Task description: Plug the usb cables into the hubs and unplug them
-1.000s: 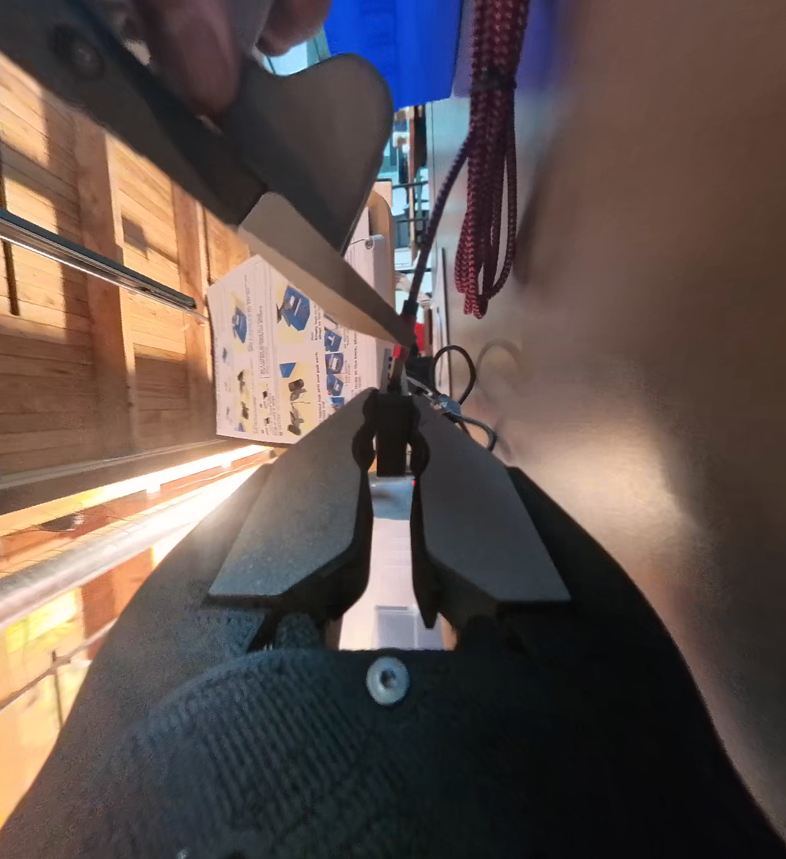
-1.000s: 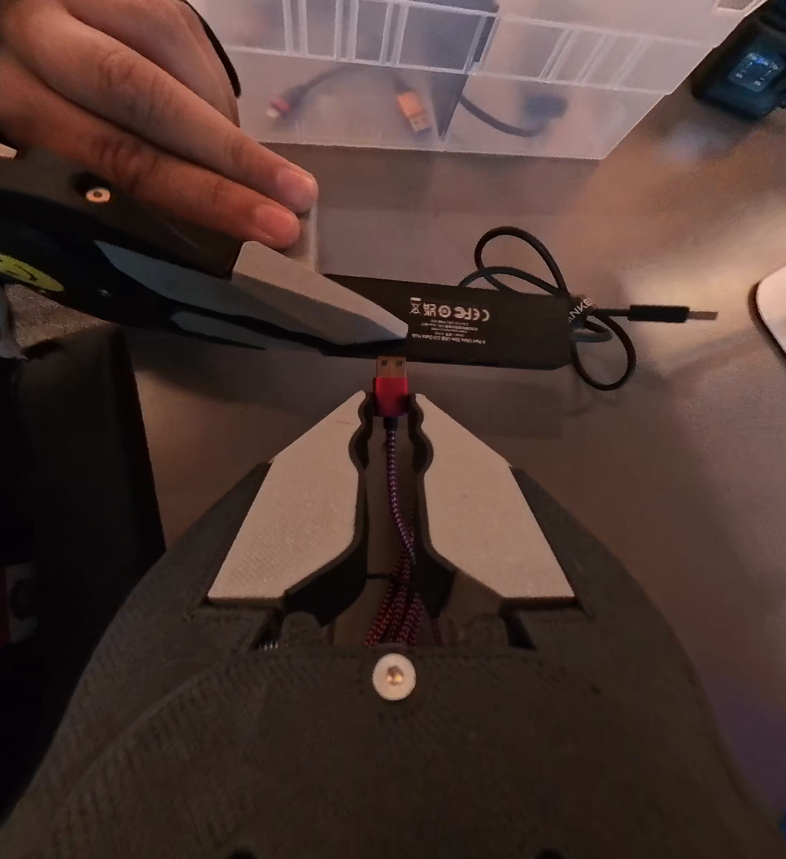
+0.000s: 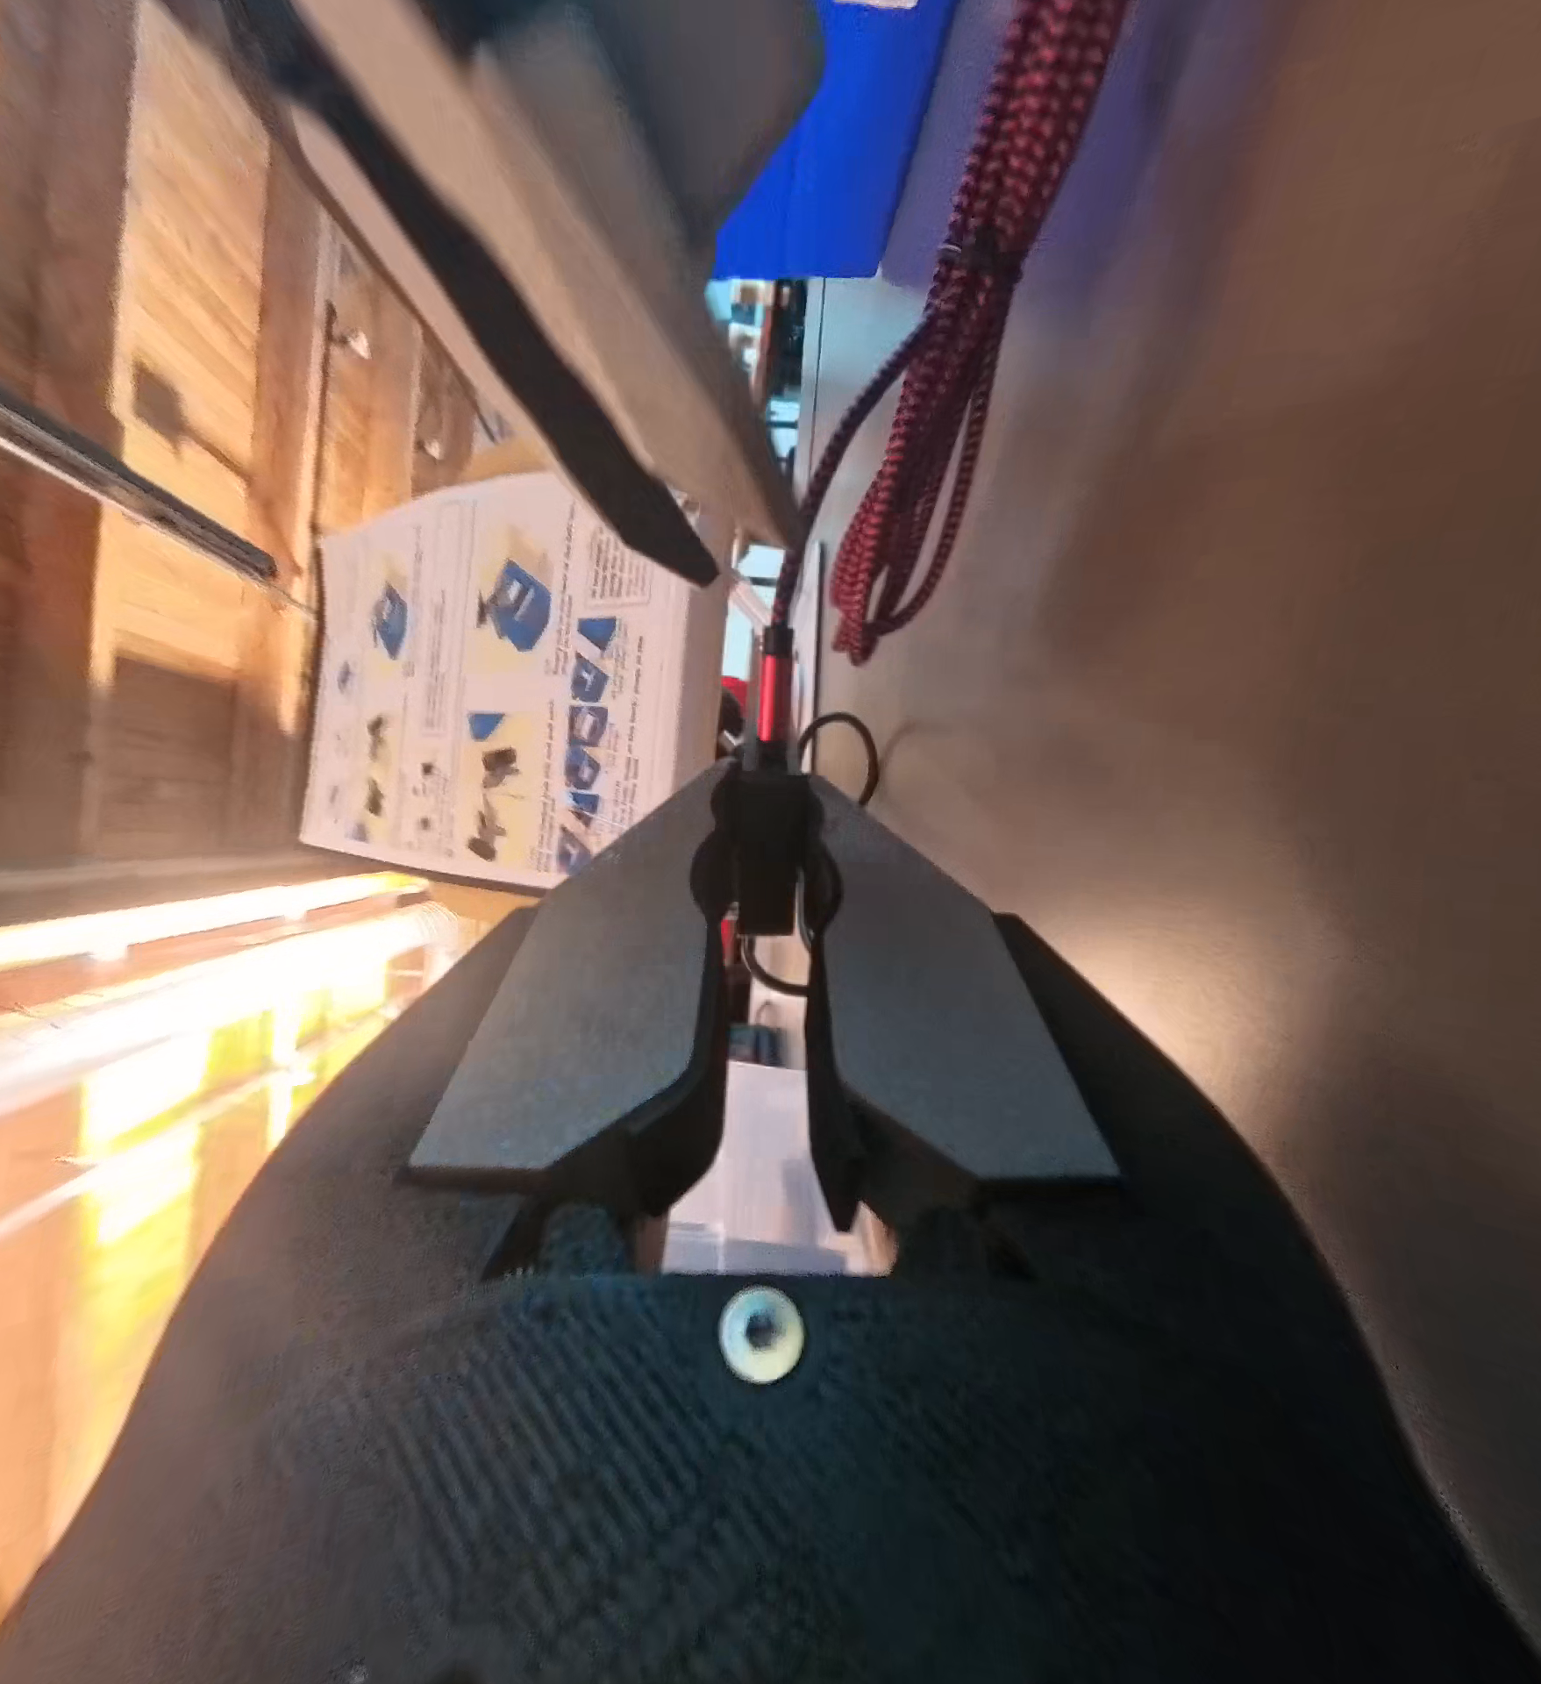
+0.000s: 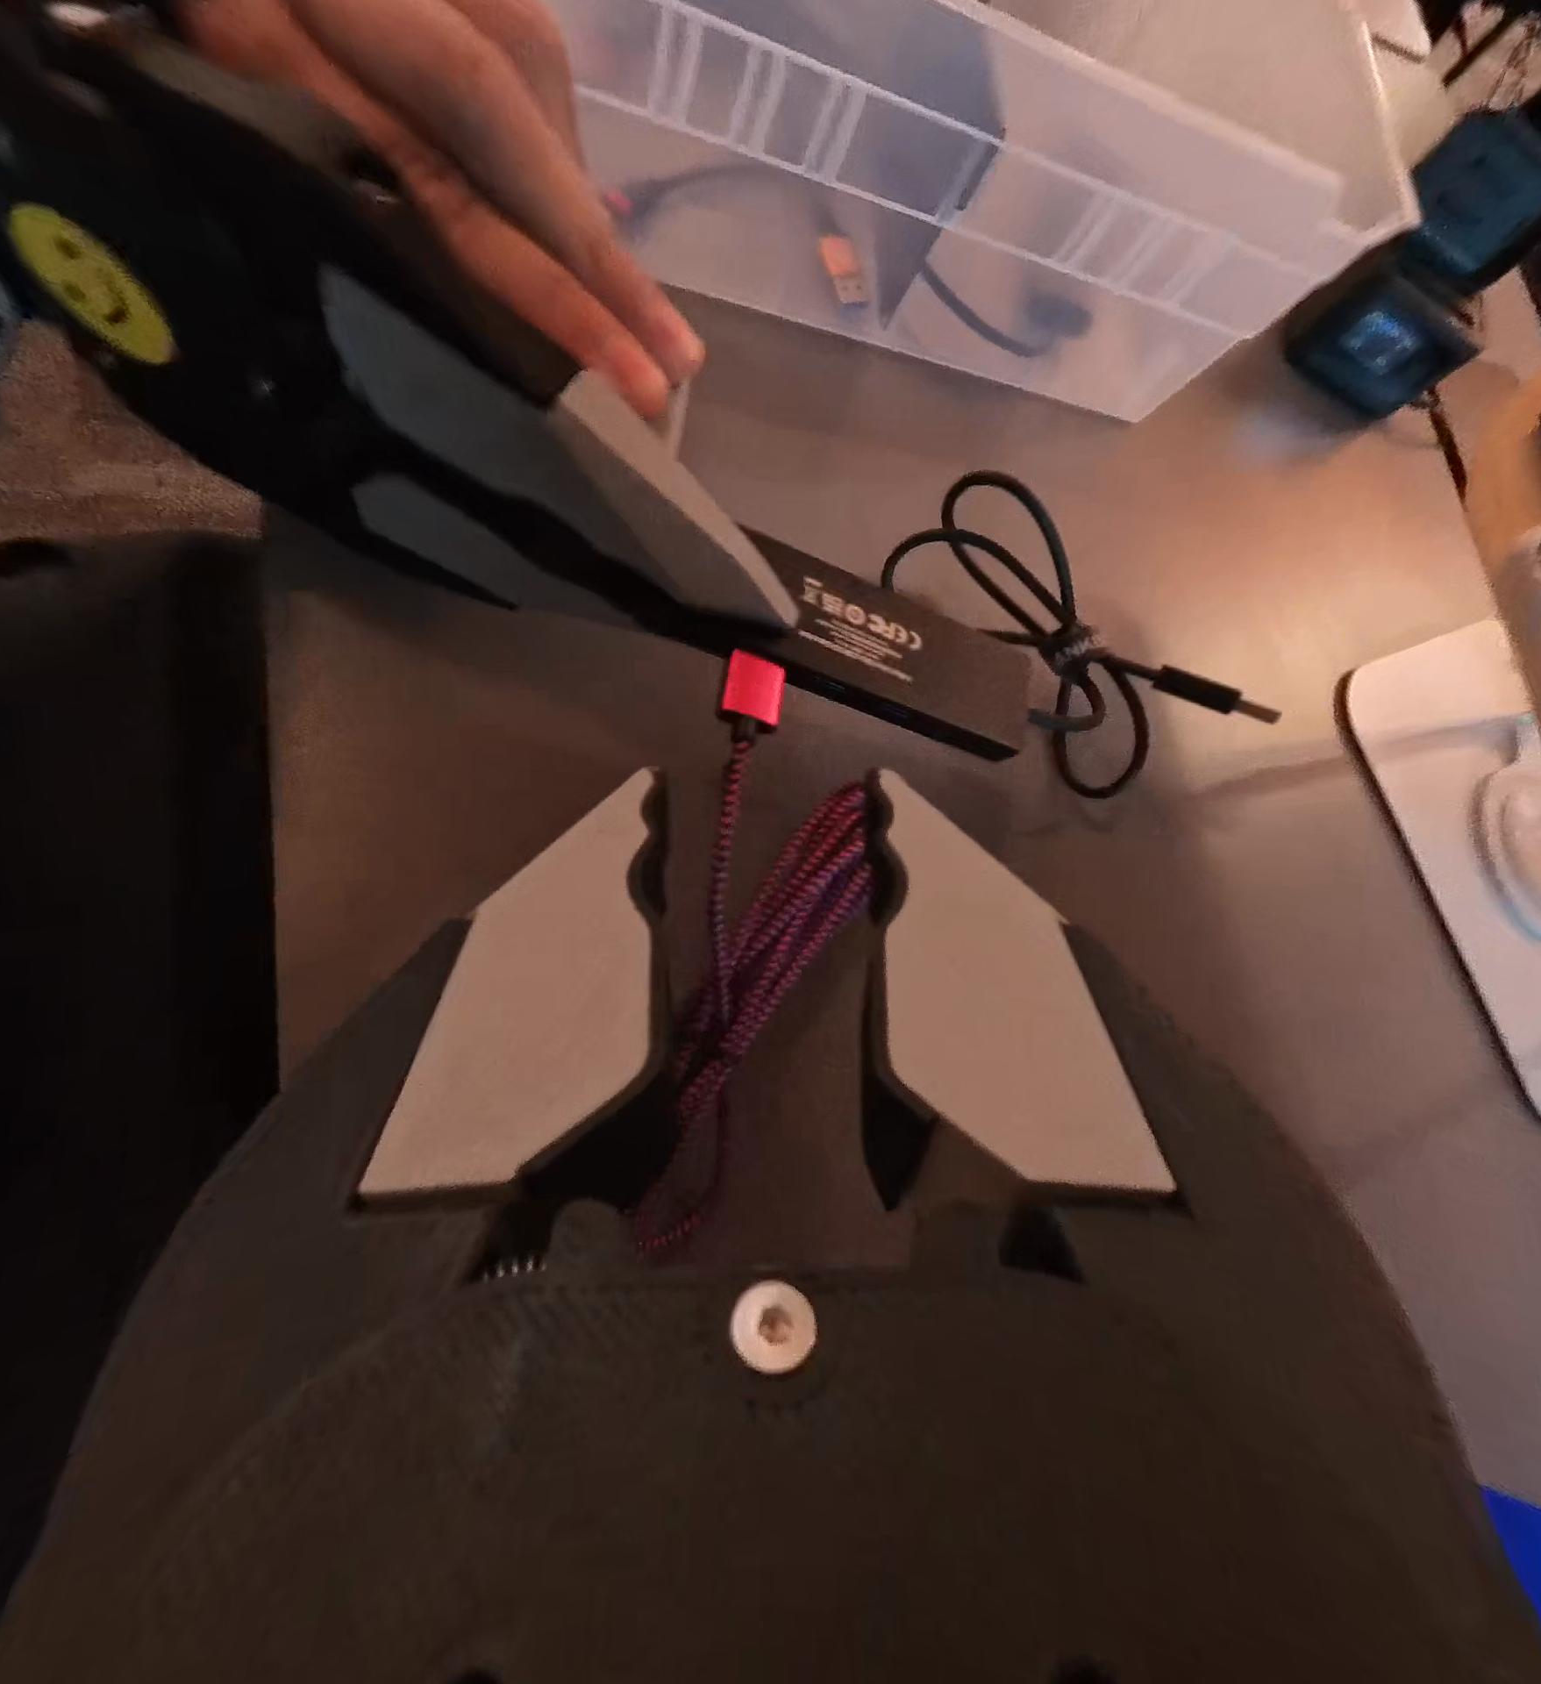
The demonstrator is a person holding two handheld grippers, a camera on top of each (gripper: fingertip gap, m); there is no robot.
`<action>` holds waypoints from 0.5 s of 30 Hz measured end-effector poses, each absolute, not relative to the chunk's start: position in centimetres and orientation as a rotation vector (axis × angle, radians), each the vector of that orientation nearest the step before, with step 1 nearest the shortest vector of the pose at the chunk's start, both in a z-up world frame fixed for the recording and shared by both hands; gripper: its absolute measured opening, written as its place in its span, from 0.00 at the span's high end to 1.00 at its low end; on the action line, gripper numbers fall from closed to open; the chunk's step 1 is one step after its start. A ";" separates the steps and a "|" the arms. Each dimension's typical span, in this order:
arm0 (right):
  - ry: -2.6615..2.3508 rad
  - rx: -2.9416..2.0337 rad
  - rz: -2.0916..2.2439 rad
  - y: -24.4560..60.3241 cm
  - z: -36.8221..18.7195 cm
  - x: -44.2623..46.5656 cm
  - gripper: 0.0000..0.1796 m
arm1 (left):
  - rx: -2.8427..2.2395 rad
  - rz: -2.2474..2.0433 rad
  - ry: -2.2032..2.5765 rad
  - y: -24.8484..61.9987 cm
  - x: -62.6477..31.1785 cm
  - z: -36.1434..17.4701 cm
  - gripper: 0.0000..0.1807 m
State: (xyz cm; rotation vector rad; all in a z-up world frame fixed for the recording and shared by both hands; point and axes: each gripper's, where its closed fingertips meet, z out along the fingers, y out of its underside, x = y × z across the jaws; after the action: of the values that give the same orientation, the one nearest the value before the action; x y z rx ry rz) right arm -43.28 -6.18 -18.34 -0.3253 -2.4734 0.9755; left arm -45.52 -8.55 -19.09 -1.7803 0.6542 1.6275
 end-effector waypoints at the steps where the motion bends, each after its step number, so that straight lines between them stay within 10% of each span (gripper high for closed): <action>1: -2.463 -0.307 0.990 -6.7 -18.2 -43.0 0.75 | -1.778 1.621 0.635 -8.6 -45.6 -18.9 0.96; 4: -2.351 -0.256 0.925 -8.0 -18.3 -44.0 0.62 | -1.784 1.565 0.614 -8.4 -45.4 -19.1 0.96; 15: -2.041 0.093 0.415 -7.8 -20.6 -47.0 0.94 | -1.737 1.143 0.537 -7.6 -42.9 -18.8 0.95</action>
State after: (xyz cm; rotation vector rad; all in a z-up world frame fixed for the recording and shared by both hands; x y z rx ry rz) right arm -47.04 -7.84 -20.57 0.0931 -2.0408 0.4148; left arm -42.86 -7.56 -18.78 -1.7369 0.5368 1.1426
